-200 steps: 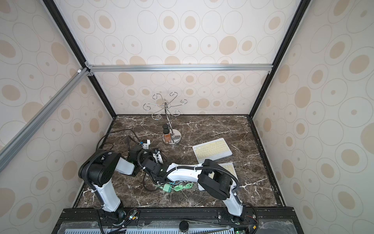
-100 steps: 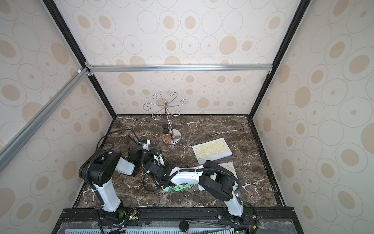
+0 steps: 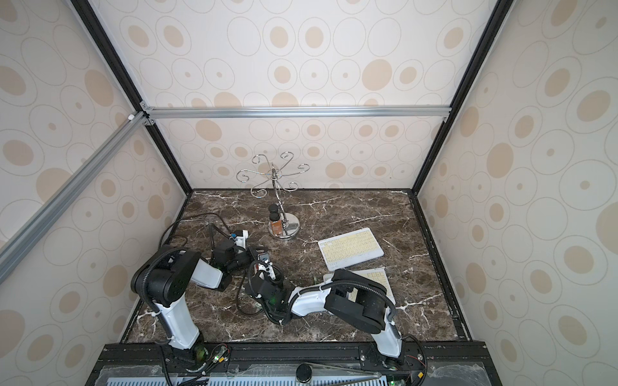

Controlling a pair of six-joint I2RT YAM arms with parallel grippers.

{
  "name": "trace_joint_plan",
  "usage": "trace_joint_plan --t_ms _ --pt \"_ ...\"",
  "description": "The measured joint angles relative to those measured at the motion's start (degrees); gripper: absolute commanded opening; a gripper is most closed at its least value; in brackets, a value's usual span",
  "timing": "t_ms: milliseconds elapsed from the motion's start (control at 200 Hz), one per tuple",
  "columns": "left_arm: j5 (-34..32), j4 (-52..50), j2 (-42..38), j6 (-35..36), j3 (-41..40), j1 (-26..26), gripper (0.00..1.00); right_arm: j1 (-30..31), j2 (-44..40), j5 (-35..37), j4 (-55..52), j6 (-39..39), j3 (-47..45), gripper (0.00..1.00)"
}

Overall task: Unplug the wireless keyboard
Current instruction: Remove the plug from the socket.

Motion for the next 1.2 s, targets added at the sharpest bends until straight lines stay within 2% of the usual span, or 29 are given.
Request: trace_joint_plan --t_ms 355,520,680,1200 --pt "0.00 0.20 0.09 -0.02 0.00 0.00 0.00 -0.57 0.26 -2.75 14.12 -3.41 -6.21 0.00" --pt "0.02 0.24 0.11 -0.02 0.02 0.00 0.00 -0.39 0.35 -2.21 13.75 -3.45 -5.97 0.00" --pt "0.00 0.33 0.13 -0.02 0.02 0.00 0.00 0.63 1.01 0.81 8.55 -4.46 -2.71 0.00" --pt "0.00 0.59 0.26 -0.04 0.02 0.04 0.00 -0.17 -0.33 -1.20 6.43 -3.13 -2.86 0.00"
